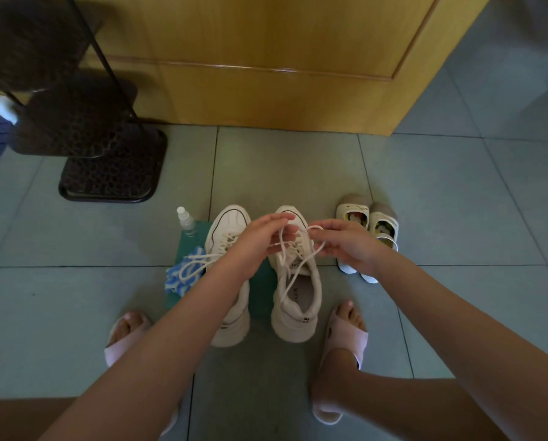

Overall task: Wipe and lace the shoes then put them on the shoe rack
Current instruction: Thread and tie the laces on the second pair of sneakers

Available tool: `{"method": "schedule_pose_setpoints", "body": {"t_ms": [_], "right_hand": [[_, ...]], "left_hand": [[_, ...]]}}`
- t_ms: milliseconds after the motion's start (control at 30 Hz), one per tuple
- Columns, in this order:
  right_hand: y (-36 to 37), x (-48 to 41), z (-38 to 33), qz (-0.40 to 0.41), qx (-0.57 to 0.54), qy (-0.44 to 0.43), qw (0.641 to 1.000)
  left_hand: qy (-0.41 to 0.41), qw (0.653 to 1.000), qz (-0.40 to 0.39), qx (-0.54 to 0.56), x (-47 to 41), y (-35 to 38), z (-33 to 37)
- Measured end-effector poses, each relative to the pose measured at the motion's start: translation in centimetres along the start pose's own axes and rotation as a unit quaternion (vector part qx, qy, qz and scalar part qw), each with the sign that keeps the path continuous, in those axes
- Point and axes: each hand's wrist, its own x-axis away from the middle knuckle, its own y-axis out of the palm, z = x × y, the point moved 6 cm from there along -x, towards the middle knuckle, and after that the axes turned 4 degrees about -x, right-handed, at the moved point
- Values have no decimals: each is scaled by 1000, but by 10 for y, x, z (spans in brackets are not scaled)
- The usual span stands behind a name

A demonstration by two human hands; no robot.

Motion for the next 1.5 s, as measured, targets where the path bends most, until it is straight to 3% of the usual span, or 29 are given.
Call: {"method": "schedule_pose_setpoints", "body": {"t_ms": [200, 333, 433, 600, 767, 867, 1033, 1200, 1367, 1500], "right_hand": [[-12, 8, -13, 58, 138, -37, 988], [-9, 8, -13, 34, 131, -29, 990], [-12, 10, -26, 45, 250, -65, 965], [-33, 8, -31, 67, 310, -101, 943], [-44, 7, -3, 21, 313, -34, 949], [-29, 9, 1, -26, 284, -14, 959], [-3, 6, 0, -80, 315, -27, 946], [-22, 6, -9, -58, 330, -77, 939], [-56, 10, 5, -59, 379, -20, 923], [-39, 12, 13, -100, 361, 7, 927]], "left_hand": [[70, 960, 60, -265, 0, -12, -4], [114, 937, 84, -318, -2, -16, 10], [129, 913, 61, -382, -4, -14, 20], [110, 876, 43, -467, -8, -25, 28], [88, 871, 7, -484, -1, -39, 27], [89, 836, -23, -541, 3, -34, 23], [87, 858, -30, -505, 2, -11, 13], [117, 836, 13, -536, 4, -14, 18], [95, 817, 14, -568, 7, -32, 20], [48, 841, -41, -538, 8, -23, 6]]}}
